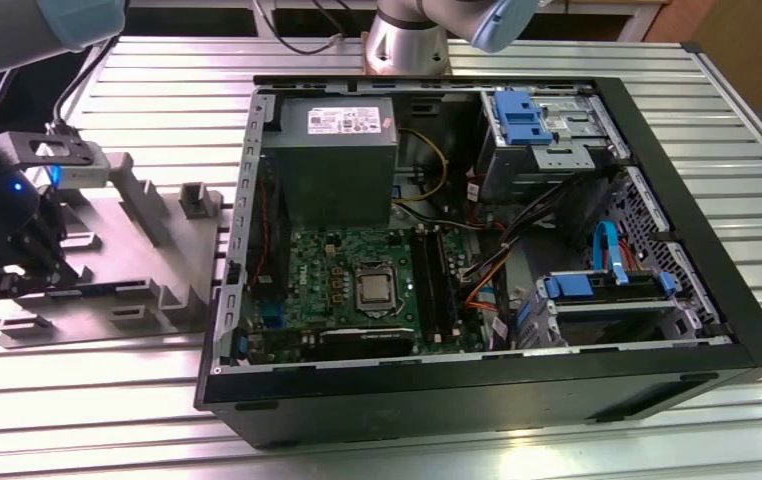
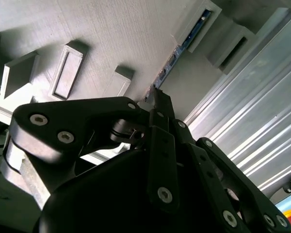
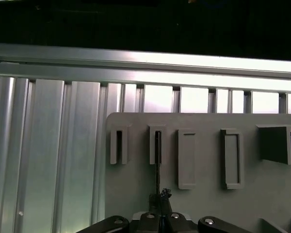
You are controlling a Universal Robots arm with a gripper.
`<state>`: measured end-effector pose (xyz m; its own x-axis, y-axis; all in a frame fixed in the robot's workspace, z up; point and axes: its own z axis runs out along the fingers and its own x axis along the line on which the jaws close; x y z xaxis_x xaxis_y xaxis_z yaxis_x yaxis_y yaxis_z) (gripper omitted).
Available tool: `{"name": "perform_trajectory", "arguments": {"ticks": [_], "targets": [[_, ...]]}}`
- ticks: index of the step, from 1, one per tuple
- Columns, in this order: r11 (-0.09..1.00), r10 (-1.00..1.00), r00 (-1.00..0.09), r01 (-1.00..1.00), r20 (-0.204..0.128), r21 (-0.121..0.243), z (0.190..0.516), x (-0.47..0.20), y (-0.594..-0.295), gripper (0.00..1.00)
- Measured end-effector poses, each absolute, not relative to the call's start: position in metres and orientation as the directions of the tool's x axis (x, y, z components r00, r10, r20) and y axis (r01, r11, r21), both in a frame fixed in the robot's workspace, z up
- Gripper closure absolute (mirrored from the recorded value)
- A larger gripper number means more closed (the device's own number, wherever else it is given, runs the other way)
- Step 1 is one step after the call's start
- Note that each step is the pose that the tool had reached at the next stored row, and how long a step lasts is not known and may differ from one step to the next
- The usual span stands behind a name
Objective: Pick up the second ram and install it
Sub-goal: 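Pick up the second ram and move it above second insertion slot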
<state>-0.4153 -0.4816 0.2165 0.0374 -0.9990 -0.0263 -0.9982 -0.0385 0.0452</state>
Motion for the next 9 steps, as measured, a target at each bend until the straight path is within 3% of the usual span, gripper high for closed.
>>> {"name": "perform_trajectory", "arguments": {"ticks": [9], "targets": [[-0.038, -0.999, 0.037, -0.998, -0.026, 0.045, 0.2151, -0.4154, -0.4816, 0.89]]}}
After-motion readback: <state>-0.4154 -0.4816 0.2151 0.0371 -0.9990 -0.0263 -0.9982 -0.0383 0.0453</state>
